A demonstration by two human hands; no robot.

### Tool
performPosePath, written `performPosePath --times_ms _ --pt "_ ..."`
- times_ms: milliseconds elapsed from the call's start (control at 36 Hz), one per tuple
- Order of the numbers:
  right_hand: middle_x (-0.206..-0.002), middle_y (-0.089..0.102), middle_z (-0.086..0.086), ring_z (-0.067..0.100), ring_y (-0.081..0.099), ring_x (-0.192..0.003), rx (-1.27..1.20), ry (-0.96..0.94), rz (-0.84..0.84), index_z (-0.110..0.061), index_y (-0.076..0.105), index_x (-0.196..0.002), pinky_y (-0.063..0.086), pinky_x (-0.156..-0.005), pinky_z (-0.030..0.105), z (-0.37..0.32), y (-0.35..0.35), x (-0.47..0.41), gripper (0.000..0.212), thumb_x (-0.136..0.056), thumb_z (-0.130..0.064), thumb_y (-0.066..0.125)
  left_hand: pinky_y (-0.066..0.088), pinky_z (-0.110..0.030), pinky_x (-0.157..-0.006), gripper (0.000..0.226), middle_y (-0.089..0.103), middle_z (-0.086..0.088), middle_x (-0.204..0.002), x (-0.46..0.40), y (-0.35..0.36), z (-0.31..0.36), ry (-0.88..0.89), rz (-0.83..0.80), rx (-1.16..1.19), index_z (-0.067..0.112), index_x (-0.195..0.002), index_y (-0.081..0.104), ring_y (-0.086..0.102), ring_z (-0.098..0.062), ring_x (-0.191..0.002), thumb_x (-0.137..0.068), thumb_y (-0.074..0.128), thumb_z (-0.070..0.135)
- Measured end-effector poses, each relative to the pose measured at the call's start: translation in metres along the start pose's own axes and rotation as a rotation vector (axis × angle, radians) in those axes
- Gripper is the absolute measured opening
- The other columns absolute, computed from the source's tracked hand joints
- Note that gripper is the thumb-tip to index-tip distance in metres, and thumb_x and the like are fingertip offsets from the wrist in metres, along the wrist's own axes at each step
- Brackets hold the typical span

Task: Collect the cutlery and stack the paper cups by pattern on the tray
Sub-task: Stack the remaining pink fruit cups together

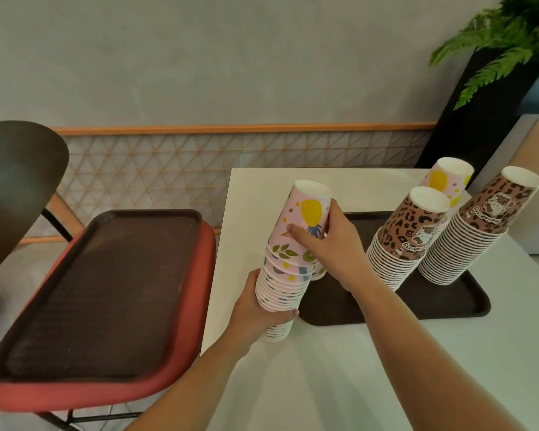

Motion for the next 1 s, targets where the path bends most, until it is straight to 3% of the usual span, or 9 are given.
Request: performPosePath --times_ms 139,250,472,611,861,1000 --pt "-0.091 0.057 -0.021 -0.011 0.056 -0.079 -0.01 -0.017 0.025 -0.022 0.046 -0.106 0.046 -0.063 0.001 -0.003 -0.003 -0.005 0.037 -0.079 -0.026 0.071 0.049 -0.02 -0.08 0.076 0.062 0.015 -0.11 -0.004 -0.002 0.0 0.012 -0.003 -0.007 0.034 -0.117 0.046 0.059 -0.004 -0.103 -0.056 0.089 0.017" --pt "-0.09 0.061 -0.02 -0.015 0.059 -0.073 -0.08 -0.027 0.083 -0.018 0.05 -0.106 0.048 -0.063 0.005 -0.008 -0.01 -0.014 0.035 -0.079 -0.022 0.071 0.048 -0.013 -0.075 0.077 0.061 0.015 -0.112 -0.009 -0.005 0.003 0.027 0.006 -0.004 0.032 -0.118 0.046 0.058 -0.002 -0.103 -0.057 0.089 0.014" --pt "-0.101 0.067 -0.007 0.009 0.066 -0.092 -0.182 0.0 0.163 -0.019 0.054 -0.105 0.056 -0.078 0.03 -0.015 -0.023 -0.036 0.032 -0.078 -0.025 0.071 0.047 -0.005 -0.068 0.076 0.06 0.018 -0.109 -0.018 -0.003 0.002 0.042 0.046 0.015 0.034 -0.116 0.045 0.058 0.007 -0.096 -0.057 0.088 0.011" --pt "-0.096 0.066 -0.012 0.007 0.066 -0.09 -0.156 0.0 0.182 -0.025 0.052 -0.098 0.056 -0.077 0.029 -0.013 -0.023 -0.043 0.028 -0.078 -0.026 0.072 0.048 -0.01 -0.071 0.08 0.058 0.019 -0.11 -0.025 0.0 0.004 0.047 0.066 0.001 0.034 -0.12 0.042 0.057 0.001 -0.101 -0.057 0.088 0.013" --pt "-0.098 0.067 -0.008 0.003 0.066 -0.088 -0.194 -0.014 0.277 -0.016 0.054 -0.104 0.055 -0.071 0.021 -0.015 -0.03 -0.052 0.029 -0.081 -0.024 0.069 0.048 -0.014 -0.075 0.081 0.059 0.018 -0.11 -0.032 0.0 -0.002 0.035 0.076 0.006 0.034 -0.119 0.043 0.058 -0.002 -0.102 -0.057 0.088 0.011" --pt "-0.1 0.066 -0.009 0.006 0.066 -0.093 -0.283 -0.069 0.412 -0.014 0.054 -0.107 0.054 -0.077 0.027 -0.024 -0.045 -0.061 0.03 -0.082 -0.022 0.069 0.048 -0.006 -0.067 0.079 0.059 0.02 -0.105 -0.032 -0.001 -0.005 0.033 0.088 0.005 0.035 -0.116 0.043 0.057 0.012 -0.091 -0.057 0.088 0.009"
Point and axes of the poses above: each hand's wrist, its own x-axis away from the middle knuckle, its own y-axis out of the palm, z = x × y, the point moved 3 cm from there along -x, towards the middle knuckle
